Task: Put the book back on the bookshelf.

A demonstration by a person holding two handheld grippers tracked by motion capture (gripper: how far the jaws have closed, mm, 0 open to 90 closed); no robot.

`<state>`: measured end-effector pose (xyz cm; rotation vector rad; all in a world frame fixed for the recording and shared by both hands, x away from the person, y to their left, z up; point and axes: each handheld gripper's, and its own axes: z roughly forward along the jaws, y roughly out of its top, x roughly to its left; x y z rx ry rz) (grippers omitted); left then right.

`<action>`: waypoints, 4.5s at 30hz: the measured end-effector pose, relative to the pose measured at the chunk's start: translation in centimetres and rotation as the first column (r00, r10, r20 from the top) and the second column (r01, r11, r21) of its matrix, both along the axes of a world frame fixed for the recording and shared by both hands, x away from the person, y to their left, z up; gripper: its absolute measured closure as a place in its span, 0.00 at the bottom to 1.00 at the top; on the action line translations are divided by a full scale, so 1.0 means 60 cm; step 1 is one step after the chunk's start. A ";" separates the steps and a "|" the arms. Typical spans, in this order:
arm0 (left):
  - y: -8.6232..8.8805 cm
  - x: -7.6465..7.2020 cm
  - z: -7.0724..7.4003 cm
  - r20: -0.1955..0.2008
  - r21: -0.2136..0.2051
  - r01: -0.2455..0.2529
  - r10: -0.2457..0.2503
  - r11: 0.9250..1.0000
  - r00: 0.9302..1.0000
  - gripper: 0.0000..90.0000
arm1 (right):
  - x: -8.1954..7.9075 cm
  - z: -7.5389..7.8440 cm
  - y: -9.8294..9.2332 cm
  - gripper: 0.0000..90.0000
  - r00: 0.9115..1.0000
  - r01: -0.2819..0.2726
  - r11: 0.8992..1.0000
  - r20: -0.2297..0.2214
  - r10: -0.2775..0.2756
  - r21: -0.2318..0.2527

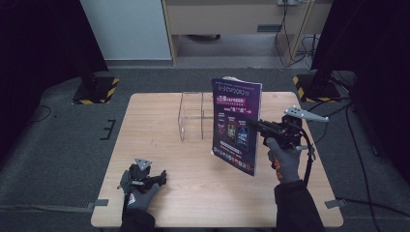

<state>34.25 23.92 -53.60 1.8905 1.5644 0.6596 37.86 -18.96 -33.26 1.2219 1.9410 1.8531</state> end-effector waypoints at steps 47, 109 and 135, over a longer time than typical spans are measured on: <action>0.000 0.000 0.000 -0.003 0.001 0.002 -0.002 1.000 1.000 0.07 | 0.083 -0.007 -0.031 0.92 0.990 0.135 0.990 0.042 -0.134 -0.039; -0.001 0.001 0.000 -0.002 0.004 0.003 -0.003 1.000 1.000 0.06 | 0.156 -0.076 0.034 0.92 0.964 0.264 0.957 0.072 -0.257 -0.119; -0.002 0.000 -0.001 -0.001 0.007 0.000 0.000 1.000 1.000 0.06 | 0.120 -0.094 0.012 0.92 0.972 0.236 0.961 0.036 -0.233 -0.146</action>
